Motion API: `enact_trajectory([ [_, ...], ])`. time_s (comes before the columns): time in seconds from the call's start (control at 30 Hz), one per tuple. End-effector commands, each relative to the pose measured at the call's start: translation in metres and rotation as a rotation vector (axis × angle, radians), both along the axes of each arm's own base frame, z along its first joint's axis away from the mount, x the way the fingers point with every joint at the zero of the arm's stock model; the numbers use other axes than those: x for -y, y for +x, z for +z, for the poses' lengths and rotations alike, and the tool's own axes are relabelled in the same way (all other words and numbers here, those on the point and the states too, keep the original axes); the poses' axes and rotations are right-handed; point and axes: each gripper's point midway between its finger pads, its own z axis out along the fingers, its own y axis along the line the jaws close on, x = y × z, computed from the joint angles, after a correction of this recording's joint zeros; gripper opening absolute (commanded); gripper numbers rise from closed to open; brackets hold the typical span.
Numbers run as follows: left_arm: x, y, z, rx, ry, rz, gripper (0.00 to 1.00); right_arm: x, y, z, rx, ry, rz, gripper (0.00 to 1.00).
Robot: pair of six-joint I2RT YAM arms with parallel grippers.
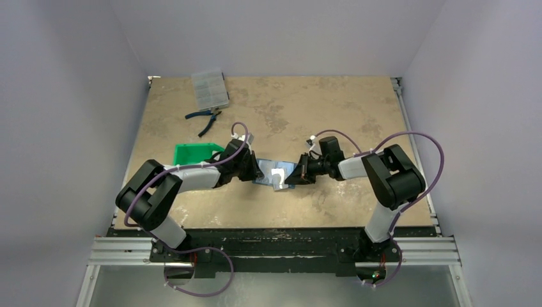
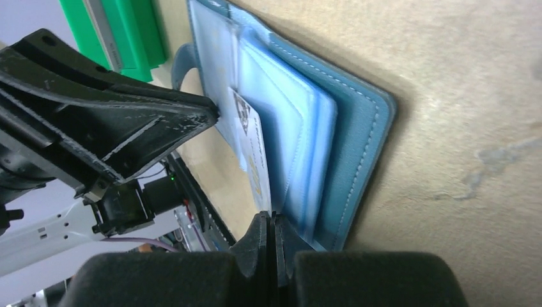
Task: Put the credit cards into the card holder
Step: Insert the credit card into the card holder.
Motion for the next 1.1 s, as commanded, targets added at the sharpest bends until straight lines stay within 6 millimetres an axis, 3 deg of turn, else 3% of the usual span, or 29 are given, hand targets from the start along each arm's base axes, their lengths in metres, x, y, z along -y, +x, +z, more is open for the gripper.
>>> enact_trajectory([
  [0.0, -0.007, -0.004, -0.002, 0.013, 0.029, -0.009, 0.00, 0.008, 0.001, -0.009, -0.035, -0.091, -0.042, 0.00],
  [0.27, -0.007, -0.002, 0.002, 0.028, 0.027, -0.017, 0.00, 0.022, 0.007, 0.008, 0.020, -0.190, -0.080, 0.00],
  [0.53, -0.005, -0.003, 0.003, 0.036, 0.017, -0.028, 0.00, 0.007, 0.004, 0.044, 0.055, -0.136, -0.026, 0.00],
  [0.77, -0.004, -0.003, 0.002, 0.040, 0.012, -0.031, 0.00, -0.006, 0.007, 0.046, 0.033, -0.112, 0.010, 0.00],
  [1.07, -0.003, -0.003, 0.003, 0.043, 0.007, -0.041, 0.00, -0.008, 0.006, 0.030, -0.009, -0.128, 0.010, 0.00],
])
